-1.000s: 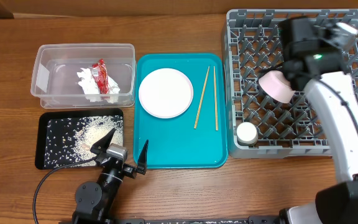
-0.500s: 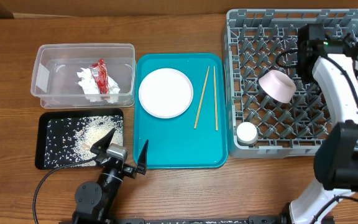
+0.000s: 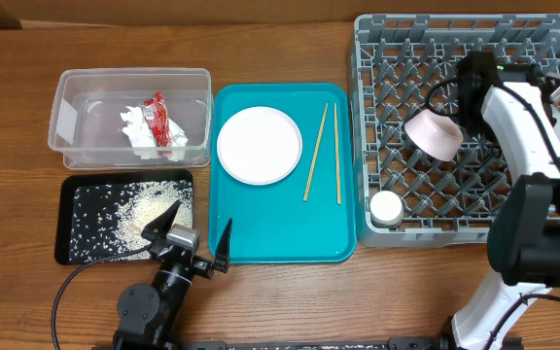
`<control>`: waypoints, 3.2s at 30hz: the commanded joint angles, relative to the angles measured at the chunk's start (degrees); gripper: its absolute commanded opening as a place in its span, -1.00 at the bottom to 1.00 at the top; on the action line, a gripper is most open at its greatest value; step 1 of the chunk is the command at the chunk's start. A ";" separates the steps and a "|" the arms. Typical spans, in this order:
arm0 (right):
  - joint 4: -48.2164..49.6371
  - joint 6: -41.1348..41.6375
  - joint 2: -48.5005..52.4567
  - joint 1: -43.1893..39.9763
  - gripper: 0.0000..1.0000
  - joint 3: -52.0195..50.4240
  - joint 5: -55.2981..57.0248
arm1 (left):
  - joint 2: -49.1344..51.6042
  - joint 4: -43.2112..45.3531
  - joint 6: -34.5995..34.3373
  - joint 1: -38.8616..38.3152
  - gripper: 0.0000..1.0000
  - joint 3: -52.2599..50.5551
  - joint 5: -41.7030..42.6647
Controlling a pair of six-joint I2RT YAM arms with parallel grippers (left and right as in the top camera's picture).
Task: Sort waste into correct bins and load items into the dishwasher
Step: 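Carry the white bowl into the dish rack and release it, then reach the right gripper to the chopsticks and grasp them, then carry the chopsticks into the dish rack and release them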
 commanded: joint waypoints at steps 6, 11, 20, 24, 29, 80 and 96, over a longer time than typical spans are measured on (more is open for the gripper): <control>-1.27 2.16 1.64 4.00 -0.92 0.55 -0.09 | -0.59 0.28 0.50 0.35 1.00 -0.46 0.68; -1.29 2.14 1.64 6.91 -0.92 0.55 -0.09 | -0.59 0.28 0.50 0.35 1.00 -0.46 0.68; -2.86 2.14 1.64 10.40 -0.83 0.55 -1.62 | -0.59 0.28 0.50 0.35 1.00 -0.46 0.68; -3.69 1.90 1.64 11.78 -0.66 0.55 -2.49 | -0.59 0.28 0.50 0.35 1.00 -0.46 0.68; -4.37 1.27 1.64 15.26 -0.54 0.59 -2.25 | -0.59 0.28 0.50 0.35 1.00 -0.46 0.68; 35.65 -4.50 1.60 36.89 -0.92 -18.05 -66.73 | -0.59 0.31 0.50 0.35 1.00 -0.46 0.68; 25.18 -23.52 -18.34 29.05 -0.92 -7.19 -57.44 | -0.59 0.28 0.50 0.35 1.00 -0.46 0.68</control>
